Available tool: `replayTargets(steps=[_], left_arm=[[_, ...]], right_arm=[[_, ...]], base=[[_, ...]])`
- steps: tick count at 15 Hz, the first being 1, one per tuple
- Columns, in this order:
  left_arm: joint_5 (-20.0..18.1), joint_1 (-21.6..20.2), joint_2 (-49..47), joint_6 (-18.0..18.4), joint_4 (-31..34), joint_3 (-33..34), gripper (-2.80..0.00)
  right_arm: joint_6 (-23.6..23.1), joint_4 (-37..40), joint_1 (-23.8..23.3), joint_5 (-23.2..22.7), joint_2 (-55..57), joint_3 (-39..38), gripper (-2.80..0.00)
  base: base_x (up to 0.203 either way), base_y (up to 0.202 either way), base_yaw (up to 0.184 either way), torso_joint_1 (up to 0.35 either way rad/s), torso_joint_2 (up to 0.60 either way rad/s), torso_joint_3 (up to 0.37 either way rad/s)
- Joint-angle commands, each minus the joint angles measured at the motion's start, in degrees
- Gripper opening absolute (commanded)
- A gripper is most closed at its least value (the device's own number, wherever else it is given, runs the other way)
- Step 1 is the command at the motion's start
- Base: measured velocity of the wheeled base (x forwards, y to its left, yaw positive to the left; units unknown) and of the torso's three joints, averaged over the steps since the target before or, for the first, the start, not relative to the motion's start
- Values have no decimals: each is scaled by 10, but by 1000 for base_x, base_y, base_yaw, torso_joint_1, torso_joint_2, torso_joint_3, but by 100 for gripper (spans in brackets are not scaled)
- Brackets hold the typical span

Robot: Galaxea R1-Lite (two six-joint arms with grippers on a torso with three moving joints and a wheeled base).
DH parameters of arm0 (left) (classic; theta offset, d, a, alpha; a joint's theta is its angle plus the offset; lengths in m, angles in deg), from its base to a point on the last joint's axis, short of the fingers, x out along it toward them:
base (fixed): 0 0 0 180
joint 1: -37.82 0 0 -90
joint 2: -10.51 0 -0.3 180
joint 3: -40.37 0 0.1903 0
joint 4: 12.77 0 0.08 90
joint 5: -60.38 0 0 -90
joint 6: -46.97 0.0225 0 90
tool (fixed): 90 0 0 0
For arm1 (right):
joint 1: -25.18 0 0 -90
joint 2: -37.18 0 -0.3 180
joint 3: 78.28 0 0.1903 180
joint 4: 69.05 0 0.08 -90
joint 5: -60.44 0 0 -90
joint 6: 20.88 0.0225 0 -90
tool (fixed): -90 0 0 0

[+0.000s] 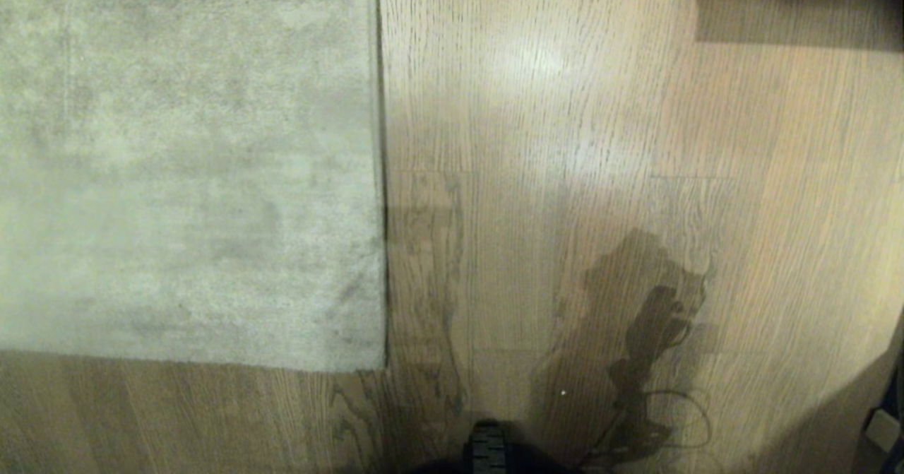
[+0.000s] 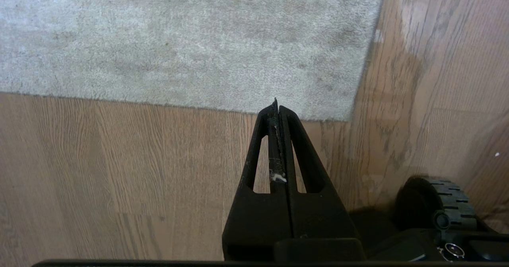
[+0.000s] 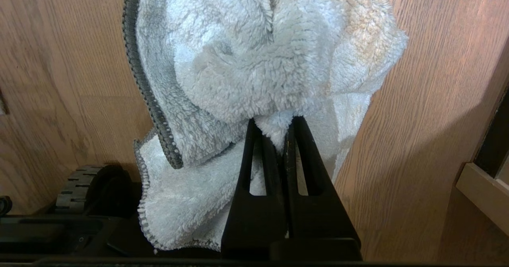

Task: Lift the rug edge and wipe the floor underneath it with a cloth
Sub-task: Lift up the carpet

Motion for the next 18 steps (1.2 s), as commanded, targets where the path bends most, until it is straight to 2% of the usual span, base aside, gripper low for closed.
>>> replayTargets(steps=[1,18], left_arm=[[0,0,-1,-1,0,0,-280],[1,0,-1,-2,0,0,-280]], right_arm=[[0,0,0,0,1,0,-280],[0,0,0,0,1,0,-280]], base=[[0,0,0,0,0,0],[0,0,0,0,0,0]])
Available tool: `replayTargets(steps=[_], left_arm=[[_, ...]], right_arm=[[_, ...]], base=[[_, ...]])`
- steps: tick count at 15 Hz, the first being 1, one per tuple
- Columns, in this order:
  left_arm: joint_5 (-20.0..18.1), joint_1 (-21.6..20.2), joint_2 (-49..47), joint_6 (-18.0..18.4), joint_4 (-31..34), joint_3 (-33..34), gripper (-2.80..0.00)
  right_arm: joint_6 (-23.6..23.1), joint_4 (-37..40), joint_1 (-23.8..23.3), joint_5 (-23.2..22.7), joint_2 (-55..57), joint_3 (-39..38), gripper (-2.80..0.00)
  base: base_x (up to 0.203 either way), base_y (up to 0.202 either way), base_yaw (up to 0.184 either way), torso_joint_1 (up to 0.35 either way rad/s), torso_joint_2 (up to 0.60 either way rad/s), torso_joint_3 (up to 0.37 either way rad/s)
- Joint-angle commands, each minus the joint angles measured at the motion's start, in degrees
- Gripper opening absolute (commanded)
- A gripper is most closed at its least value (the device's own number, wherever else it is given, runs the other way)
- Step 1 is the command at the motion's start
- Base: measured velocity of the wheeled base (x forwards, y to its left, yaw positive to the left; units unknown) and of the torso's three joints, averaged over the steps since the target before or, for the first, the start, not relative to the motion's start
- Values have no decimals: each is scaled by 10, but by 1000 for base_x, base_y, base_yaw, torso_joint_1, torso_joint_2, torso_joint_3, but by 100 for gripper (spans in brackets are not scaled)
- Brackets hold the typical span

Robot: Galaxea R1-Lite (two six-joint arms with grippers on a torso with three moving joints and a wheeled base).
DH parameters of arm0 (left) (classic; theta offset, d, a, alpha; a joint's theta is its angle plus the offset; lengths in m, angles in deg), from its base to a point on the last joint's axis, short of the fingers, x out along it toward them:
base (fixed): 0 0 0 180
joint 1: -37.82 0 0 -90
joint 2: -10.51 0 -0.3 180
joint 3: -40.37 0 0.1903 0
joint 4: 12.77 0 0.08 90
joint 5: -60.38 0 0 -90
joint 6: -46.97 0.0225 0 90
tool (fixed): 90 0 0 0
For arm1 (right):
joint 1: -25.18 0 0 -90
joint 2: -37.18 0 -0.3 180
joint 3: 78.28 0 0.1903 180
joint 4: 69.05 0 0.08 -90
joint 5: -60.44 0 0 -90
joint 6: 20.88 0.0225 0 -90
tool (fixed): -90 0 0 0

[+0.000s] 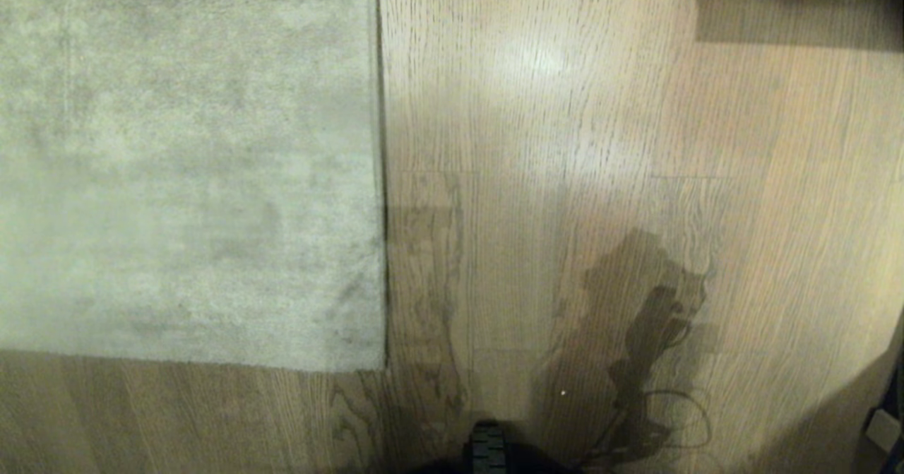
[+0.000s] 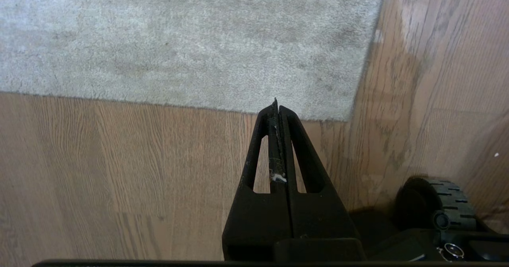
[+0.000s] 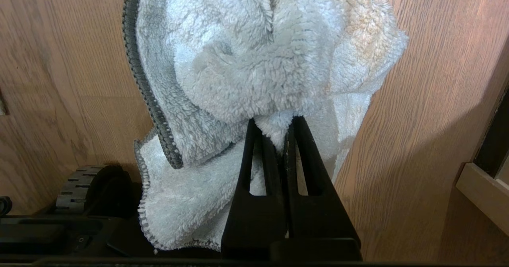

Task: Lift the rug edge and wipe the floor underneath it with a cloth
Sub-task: Lift up the carpet

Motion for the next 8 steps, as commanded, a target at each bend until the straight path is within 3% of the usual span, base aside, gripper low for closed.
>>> replayTargets(steps=[1,8], left_arm=[[1,0,-1,-1,3,-1,-280],[-1,2,-68,1,16,-4,-280]], right_arm=[[0,0,0,-1,1,0,-280],[0,0,0,-1,1,0,-280]], base=[[0,0,0,0,0,0],[0,0,0,0,0,0]])
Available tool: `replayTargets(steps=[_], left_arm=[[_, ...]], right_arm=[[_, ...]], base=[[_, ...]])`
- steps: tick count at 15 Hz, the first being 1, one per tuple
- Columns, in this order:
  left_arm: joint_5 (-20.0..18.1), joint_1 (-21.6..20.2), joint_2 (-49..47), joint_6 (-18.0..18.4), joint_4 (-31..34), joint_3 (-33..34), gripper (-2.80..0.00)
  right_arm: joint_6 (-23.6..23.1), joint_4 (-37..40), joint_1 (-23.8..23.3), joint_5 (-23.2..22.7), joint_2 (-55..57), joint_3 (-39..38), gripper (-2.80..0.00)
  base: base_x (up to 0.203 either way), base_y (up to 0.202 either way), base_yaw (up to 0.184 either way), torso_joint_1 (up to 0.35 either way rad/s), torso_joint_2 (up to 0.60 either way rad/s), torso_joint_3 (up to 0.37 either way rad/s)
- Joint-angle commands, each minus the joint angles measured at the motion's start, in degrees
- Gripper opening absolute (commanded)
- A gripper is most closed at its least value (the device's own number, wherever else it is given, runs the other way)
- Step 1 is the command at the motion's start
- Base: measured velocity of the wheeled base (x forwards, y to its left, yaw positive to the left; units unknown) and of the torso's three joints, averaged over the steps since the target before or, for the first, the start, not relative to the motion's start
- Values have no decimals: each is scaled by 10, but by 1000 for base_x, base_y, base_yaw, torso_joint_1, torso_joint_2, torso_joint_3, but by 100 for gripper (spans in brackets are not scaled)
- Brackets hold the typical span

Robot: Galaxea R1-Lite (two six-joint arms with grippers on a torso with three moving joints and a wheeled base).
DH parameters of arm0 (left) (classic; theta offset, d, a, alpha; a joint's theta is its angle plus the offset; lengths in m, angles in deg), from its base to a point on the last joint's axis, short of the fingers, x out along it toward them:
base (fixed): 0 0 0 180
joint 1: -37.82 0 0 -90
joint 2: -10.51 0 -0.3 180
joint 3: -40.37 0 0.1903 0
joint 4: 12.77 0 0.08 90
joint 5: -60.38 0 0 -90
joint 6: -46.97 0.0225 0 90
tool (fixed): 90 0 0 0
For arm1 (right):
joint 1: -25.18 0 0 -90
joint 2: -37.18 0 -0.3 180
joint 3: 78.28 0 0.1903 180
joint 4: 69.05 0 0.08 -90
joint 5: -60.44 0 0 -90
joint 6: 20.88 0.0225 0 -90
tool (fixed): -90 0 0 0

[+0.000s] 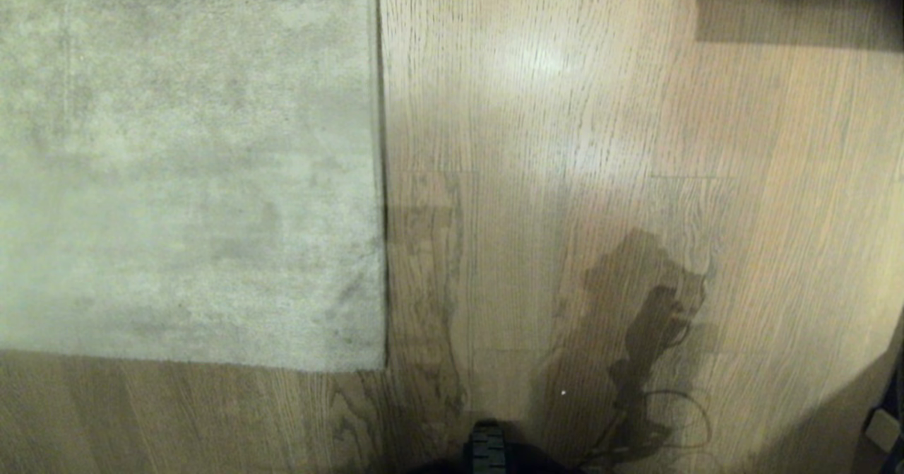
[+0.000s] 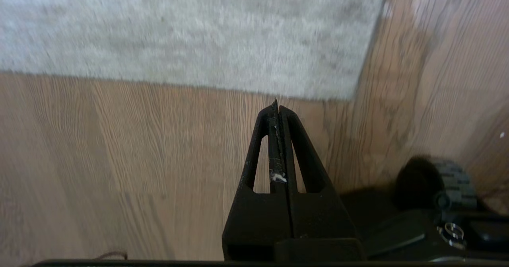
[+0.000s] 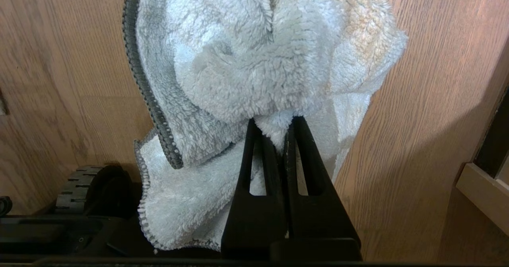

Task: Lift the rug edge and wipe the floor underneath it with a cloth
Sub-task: Lift up the carpet

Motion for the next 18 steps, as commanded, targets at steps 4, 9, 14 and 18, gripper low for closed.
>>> replayTargets(steps=[4,9,14,18], left_arm=[[0,18,-103,2,1,0,-280],[0,62,-221,4,1,0,-280],[0,84,-369,4,1,0,-280],[0,83,-443,6,1,0,-280]], right_arm=[[0,0,0,0,2,0,-280],[1,0,0,0,1,0,-280],[0,-1,0,0,1,0,-280],[0,0,0,0,1,0,-280]], base=[[0,0,0,0,0,0],[0,0,0,0,0,0],[0,0,0,0,0,0],[0,0,0,0,0,0]])
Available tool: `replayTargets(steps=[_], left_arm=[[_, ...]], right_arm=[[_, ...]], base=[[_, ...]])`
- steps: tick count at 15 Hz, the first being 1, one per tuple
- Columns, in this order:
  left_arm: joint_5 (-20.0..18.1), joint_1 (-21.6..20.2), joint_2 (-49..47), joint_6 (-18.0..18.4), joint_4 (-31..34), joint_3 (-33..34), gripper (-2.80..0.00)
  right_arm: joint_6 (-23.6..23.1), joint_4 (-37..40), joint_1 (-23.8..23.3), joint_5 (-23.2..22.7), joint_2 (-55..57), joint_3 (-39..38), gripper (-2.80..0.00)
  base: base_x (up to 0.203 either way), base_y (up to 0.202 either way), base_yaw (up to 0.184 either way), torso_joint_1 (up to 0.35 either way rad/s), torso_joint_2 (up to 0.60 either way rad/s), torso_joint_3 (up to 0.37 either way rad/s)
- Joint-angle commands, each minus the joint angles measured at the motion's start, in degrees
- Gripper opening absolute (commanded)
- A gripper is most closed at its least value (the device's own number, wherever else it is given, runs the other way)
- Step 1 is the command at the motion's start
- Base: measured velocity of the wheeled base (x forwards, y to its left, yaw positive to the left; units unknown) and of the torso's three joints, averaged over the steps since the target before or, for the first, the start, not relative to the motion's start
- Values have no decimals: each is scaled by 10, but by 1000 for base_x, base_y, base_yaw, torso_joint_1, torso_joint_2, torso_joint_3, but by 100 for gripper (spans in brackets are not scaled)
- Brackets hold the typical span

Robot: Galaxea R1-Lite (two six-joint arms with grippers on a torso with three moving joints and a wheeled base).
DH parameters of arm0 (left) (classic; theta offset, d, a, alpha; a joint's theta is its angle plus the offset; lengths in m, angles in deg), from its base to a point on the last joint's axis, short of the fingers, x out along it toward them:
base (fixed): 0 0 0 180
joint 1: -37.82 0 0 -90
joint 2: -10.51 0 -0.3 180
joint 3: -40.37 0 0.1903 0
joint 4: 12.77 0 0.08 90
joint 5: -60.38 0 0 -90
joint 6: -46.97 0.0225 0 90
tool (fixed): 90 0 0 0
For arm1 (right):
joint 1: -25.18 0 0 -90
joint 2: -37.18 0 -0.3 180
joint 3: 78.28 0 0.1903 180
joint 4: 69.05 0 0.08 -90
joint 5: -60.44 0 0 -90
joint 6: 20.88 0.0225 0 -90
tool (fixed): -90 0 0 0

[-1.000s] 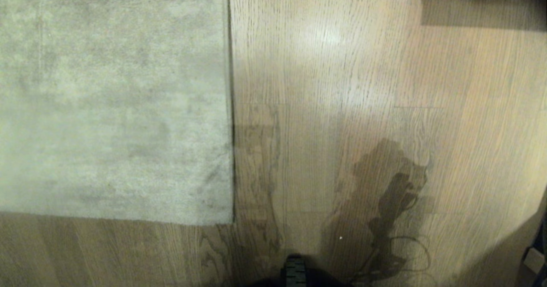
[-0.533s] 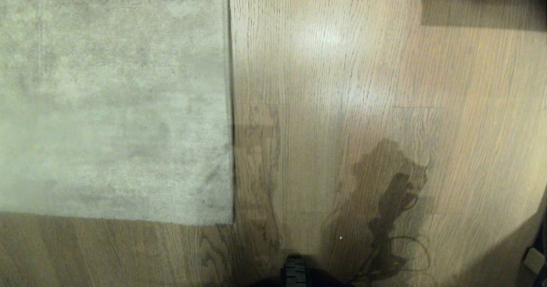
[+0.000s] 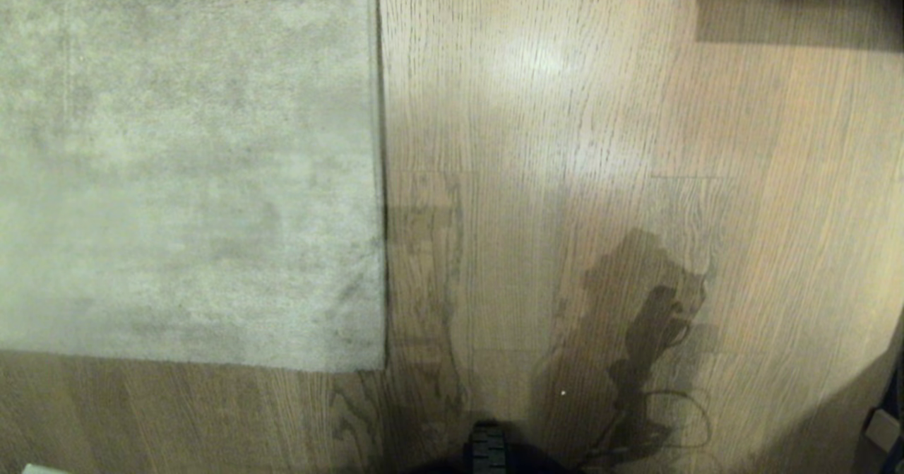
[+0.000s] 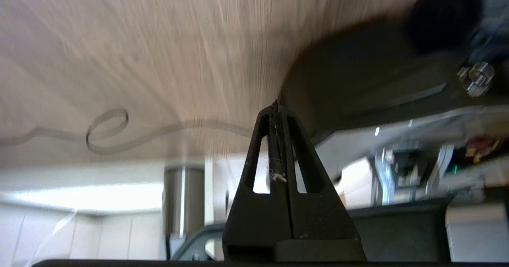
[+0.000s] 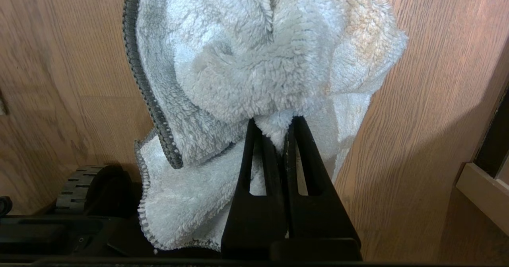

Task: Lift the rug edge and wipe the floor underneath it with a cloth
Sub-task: Lift up the carpet

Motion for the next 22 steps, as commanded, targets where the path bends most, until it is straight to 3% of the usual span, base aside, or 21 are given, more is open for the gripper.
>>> replayTargets(steps=[1,9,11,18,22], left_arm=[[1,-3,-64,0,1,0,-280],[1,6,-67,4,0,-2,-280],[-1,4,-79,29,3,-48,-280],[6,11,-284,97,-2,-177,-280],[32,36,-391,108,-3,-228,-280]], right_arm=[[0,0,0,-1,2,0,-280],[2,0,0,0,1,0,-280],[2,0,0,-1,1,0,-280],[2,0,0,0,1,0,-280],[2,0,0,0,1,0,-280]], base=[[0,0,0,0,0,0],[0,0,0,0,0,0],[0,0,0,0,0,0],[0,0,0,0,0,0],[0,0,0,0,0,0]])
